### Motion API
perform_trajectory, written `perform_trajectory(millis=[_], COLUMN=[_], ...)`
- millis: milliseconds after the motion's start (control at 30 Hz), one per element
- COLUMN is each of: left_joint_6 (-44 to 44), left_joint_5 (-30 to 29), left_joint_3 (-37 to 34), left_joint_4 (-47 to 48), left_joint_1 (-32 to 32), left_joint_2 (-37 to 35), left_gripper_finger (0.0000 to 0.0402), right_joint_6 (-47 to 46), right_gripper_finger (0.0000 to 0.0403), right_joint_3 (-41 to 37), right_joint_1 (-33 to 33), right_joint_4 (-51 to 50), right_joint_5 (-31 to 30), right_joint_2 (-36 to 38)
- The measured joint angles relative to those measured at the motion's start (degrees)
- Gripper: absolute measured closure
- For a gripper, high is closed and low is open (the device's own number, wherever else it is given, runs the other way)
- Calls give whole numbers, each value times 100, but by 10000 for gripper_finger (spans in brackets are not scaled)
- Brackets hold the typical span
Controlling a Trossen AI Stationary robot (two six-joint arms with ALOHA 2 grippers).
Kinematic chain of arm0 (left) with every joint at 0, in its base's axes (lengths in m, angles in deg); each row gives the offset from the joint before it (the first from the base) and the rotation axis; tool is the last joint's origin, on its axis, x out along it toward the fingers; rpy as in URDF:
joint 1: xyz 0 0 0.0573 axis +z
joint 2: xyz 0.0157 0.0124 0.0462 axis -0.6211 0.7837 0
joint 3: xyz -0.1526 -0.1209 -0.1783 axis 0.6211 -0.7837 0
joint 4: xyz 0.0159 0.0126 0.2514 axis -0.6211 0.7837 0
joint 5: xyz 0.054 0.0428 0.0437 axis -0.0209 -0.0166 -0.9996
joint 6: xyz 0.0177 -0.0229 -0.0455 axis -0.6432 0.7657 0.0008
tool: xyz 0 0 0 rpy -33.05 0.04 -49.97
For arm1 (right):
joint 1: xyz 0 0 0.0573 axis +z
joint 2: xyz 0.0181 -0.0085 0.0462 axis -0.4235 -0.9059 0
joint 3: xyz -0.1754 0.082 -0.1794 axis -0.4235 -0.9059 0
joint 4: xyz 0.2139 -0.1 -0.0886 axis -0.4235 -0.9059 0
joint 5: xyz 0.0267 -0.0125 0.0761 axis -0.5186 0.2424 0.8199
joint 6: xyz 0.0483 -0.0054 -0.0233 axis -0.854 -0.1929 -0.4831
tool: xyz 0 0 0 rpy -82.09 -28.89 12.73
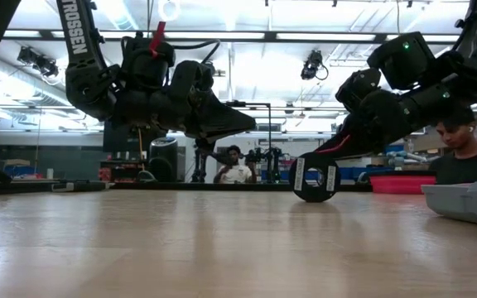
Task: Coil cords
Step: Coil the wire
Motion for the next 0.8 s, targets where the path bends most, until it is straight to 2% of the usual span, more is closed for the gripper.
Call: perform_trajectory(millis=[200,500,800], left_joint_6=[0,0,0], left_joint_5=[0,0,0], left_joint_3=[0,0,0], left_joint_4=[-2,-2,-2], left_joint_1=[0,0,0], left_joint_2=[0,0,0], left_gripper_finger=[359,359,359], right_joint_6=[-39,-76,-58], right_gripper_finger=[347,315,319], right_joint_3=[0,0,0], right_joint_1=[0,-2,-2], right_joint_4=[6,9,40], right_joint_5=[63,67,88], right_joint_2=[0,2,2])
